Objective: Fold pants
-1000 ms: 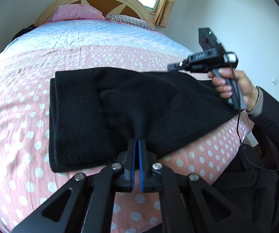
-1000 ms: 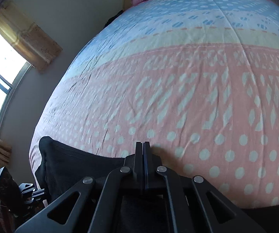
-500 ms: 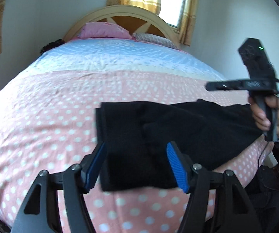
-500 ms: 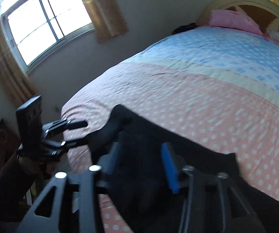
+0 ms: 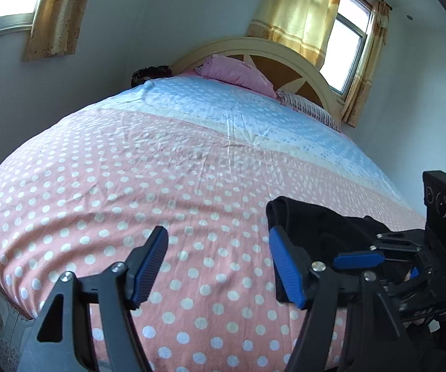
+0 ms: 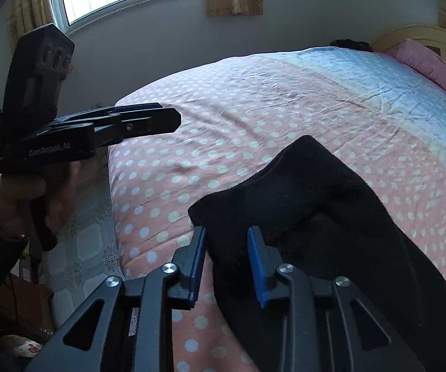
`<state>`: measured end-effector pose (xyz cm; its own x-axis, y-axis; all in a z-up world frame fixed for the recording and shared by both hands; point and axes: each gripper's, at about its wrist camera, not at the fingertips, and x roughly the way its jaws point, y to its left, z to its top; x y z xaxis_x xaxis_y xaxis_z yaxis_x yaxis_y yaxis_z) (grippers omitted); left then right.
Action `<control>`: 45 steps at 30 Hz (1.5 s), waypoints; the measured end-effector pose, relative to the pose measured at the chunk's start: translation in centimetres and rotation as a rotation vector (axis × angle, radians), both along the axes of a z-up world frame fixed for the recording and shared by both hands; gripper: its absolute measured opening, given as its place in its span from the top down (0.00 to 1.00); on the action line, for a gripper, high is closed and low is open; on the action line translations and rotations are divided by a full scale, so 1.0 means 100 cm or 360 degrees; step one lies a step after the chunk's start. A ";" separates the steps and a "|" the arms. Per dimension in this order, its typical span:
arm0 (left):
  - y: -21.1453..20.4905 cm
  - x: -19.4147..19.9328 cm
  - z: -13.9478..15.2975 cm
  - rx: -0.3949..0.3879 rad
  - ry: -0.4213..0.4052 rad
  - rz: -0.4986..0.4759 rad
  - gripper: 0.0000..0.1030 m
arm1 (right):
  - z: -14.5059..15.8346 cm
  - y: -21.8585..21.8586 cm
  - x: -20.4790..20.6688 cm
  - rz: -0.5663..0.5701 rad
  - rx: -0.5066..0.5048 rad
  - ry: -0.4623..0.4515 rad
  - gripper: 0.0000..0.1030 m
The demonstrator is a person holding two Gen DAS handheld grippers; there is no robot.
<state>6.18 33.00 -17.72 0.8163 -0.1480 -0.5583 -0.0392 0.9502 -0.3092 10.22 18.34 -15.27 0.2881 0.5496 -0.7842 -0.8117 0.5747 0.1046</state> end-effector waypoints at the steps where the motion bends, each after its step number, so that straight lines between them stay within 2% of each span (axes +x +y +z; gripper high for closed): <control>1: -0.001 0.000 -0.001 0.0006 0.0003 -0.0005 0.32 | 0.001 0.002 -0.002 0.0000 -0.0007 -0.0028 0.92; 6: 0.003 -0.002 0.003 0.0045 -0.0004 0.0004 0.32 | 0.022 0.011 -0.019 0.0023 0.0061 -0.0148 0.93; 10: 0.010 -0.007 0.010 0.0022 -0.0041 0.0042 0.32 | -0.005 0.025 -0.024 0.0059 -0.0061 -0.0133 0.92; 12: 0.012 -0.005 0.009 0.0015 -0.0033 0.0050 0.32 | -0.006 0.019 -0.027 0.0052 -0.0014 -0.0173 0.89; 13: 0.011 -0.005 0.008 0.0012 -0.0029 0.0047 0.32 | -0.004 0.017 -0.028 0.0053 -0.0012 -0.0178 0.78; 14: 0.009 -0.004 0.008 0.0013 -0.0025 0.0039 0.32 | 0.000 0.013 -0.030 0.0061 -0.0018 -0.0185 0.53; 15: 0.007 -0.004 0.008 0.0020 -0.0021 0.0028 0.32 | 0.003 0.008 -0.030 0.0062 -0.0023 -0.0186 0.45; 18: -0.005 -0.003 0.016 0.0086 -0.0034 0.0008 0.32 | 0.016 -0.035 -0.034 0.0022 -0.0004 -0.0173 0.43; 22: -0.039 -0.002 0.035 0.0192 -0.0087 -0.0098 0.32 | 0.034 -0.143 -0.030 -0.0221 -0.0026 -0.0168 0.43; 25: -0.089 0.004 0.044 0.0256 -0.0098 -0.0298 0.32 | 0.044 -0.240 -0.030 -0.0525 -0.0011 -0.0109 0.43; 29: -0.177 0.012 0.048 0.0349 -0.0110 -0.0644 0.32 | 0.057 -0.367 -0.047 -0.0981 0.0105 -0.0033 0.43; 32: -0.241 0.021 0.046 0.0330 -0.0102 -0.0882 0.32 | 0.054 -0.462 -0.074 -0.1356 0.0305 0.0115 0.43; 34: -0.280 0.024 0.045 0.0323 -0.0088 -0.1002 0.32 | 0.046 -0.502 -0.091 -0.1514 0.0409 0.0195 0.43; 37: -0.334 0.024 0.044 0.0338 -0.0093 -0.1190 0.32 | 0.024 -0.547 -0.115 -0.1712 0.0567 0.0316 0.43; 39: -0.361 0.021 0.040 0.0358 -0.0087 -0.1308 0.32 | 0.008 -0.562 -0.119 -0.1769 0.0672 0.0390 0.43; 40: -0.375 0.020 0.037 0.0369 -0.0075 -0.1372 0.32 | 0.003 -0.563 -0.119 -0.1786 0.0716 0.0418 0.43; 42: -0.395 0.014 0.029 0.0403 -0.0053 -0.1458 0.41 | -0.003 -0.566 -0.118 -0.1792 0.0808 0.0449 0.43; 45: -0.420 0.012 0.018 0.0463 -0.0017 -0.1545 0.43 | -0.006 -0.570 -0.112 -0.1848 0.0874 0.0440 0.44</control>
